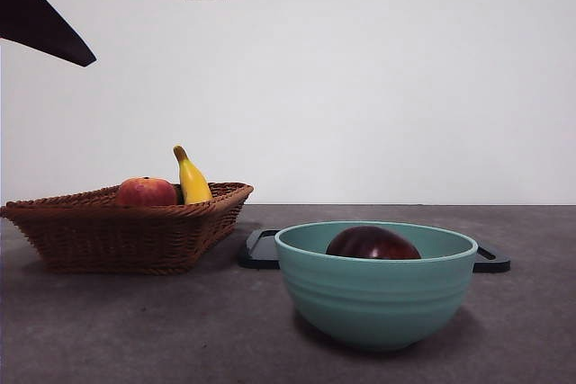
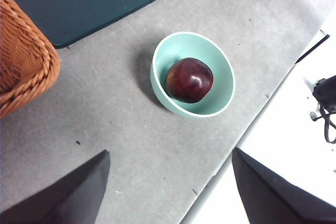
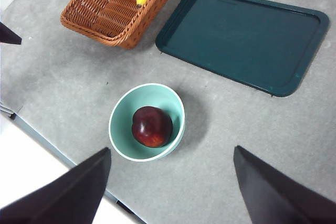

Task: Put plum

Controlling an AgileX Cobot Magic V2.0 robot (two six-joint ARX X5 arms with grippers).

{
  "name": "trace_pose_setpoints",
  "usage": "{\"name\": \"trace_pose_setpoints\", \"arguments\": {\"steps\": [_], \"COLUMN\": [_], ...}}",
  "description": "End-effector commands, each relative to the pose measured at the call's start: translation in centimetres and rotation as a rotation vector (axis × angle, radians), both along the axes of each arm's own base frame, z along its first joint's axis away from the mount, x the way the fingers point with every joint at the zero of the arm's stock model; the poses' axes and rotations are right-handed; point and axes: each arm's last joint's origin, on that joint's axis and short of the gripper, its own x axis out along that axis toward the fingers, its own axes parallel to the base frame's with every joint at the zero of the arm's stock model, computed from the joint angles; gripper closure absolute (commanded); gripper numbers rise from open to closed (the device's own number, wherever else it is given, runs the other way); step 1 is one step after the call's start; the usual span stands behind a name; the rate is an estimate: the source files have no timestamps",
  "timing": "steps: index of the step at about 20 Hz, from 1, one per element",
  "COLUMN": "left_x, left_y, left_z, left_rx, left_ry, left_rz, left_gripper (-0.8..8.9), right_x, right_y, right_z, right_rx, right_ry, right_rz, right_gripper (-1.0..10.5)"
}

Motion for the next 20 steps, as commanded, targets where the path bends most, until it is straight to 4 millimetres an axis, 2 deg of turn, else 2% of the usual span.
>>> {"name": "trace_pose_setpoints", "arguments": {"steps": [1,6,10,15,20], "left_x": [0.1,0.1,0.1,0.0,0.0], "left_y": [-0.1,-0.1,-0.2,-0.2,-0.2], "left_z": [0.3,0.3,0.3,0.4,0.4], "left_rx": [-0.008,-0.008,-0.021,-0.029,-0.029], "left_ry": [-0.020,-0.019,-0.012,-0.007,-0.007], "left_rz": [-0.012,-0.012,-0.025,-0.033,-0.033], "left_gripper": [4.39,4.39,4.39,4.40,4.39], "right_x": [0.5,1.9,4.0,6.8,8.1], "right_y": [0.1,0.6,2.3,5.6,7.9], "right_z": [0.4,-0.3,-1.9,-7.1,-11.6], "right_rx": [0.010,0.015,0.013,0.012,-0.060], "right_ry": [0.008,0.090,0.200,0.251,0.237], "right_rz": [0.003,0.012,0.073,0.082,0.057], "right_gripper": [5.7,5.7,5.7,5.8,6.5]}}
